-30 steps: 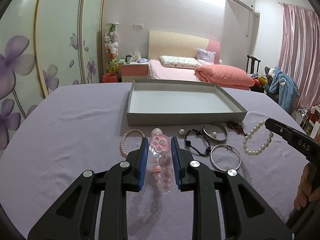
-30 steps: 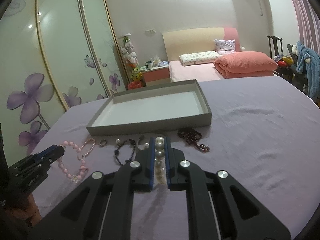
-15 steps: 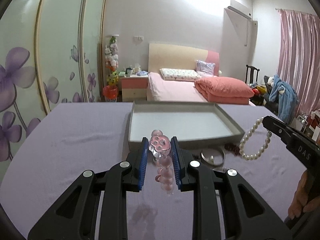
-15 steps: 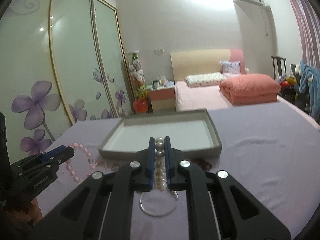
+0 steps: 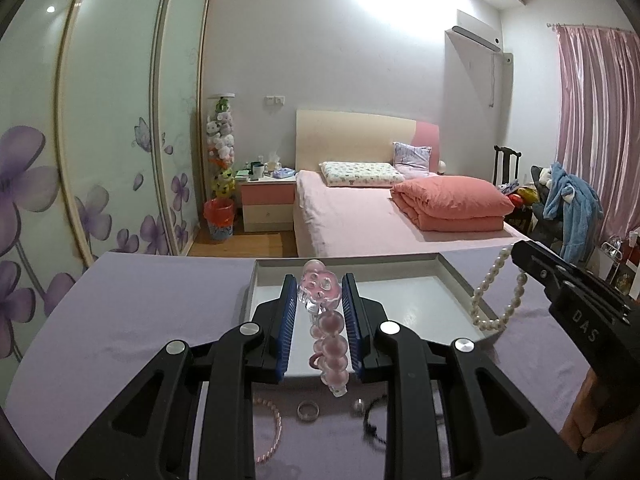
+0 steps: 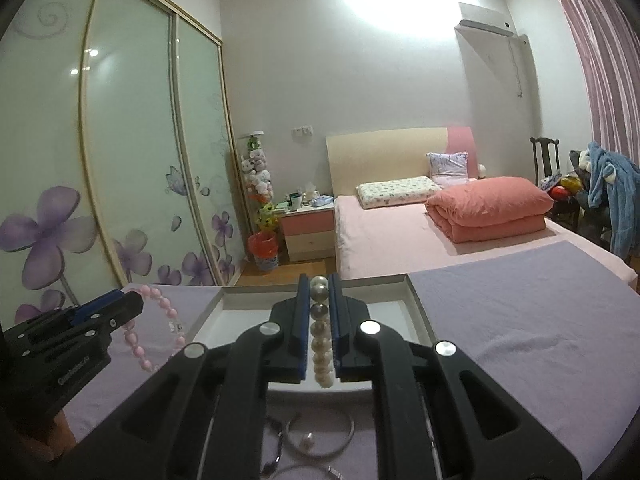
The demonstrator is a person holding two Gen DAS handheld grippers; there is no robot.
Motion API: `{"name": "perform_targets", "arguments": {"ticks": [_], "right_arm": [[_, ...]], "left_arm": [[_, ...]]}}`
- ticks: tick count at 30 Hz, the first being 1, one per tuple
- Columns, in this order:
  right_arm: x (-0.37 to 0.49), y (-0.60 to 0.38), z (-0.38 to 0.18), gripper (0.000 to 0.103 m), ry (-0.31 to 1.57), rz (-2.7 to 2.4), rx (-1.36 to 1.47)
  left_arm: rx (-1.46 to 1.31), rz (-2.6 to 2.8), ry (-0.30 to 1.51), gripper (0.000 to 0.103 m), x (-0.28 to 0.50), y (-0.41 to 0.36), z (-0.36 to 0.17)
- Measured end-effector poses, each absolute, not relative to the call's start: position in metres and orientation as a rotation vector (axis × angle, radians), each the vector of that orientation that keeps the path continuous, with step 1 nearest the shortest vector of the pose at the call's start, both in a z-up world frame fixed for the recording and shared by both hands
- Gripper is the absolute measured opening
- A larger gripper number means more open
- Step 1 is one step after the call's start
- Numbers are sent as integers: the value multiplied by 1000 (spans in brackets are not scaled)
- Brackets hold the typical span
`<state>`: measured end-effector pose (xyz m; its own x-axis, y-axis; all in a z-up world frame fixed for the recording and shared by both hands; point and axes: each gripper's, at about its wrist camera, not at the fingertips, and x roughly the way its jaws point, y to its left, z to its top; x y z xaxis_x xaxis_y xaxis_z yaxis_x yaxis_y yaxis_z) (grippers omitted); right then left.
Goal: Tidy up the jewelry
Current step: 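Carry the pink bracelet into the grey tray with left tool while right tool places pearls, then grasp the dark red bracelet with right tool while left tool grasps pink pearls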
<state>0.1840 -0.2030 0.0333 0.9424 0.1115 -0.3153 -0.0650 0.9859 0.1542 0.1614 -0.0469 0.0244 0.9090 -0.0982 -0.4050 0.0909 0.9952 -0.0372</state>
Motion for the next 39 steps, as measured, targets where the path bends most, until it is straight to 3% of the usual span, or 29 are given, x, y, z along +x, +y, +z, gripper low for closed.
{"name": "perform_targets", "arguments": {"ticks": [18, 21, 23, 27, 39], "right_arm": [[323, -199, -29, 10, 597, 107, 234], [328, -202, -32, 19, 619, 93, 243], [323, -206, -29, 37, 599, 87, 242], [310, -217, -21, 38, 561, 69, 231], [268, -244, 0, 38, 530, 44, 234]], "left_arm": [[-42, -82, 541, 24, 247, -53, -18], [-55, -70, 557, 24, 255, -54, -20], [-79, -68, 560, 25, 255, -51, -20], [-79, -55, 536, 33, 251, -42, -11], [-67, -10, 509, 36, 218, -19, 9]]}}
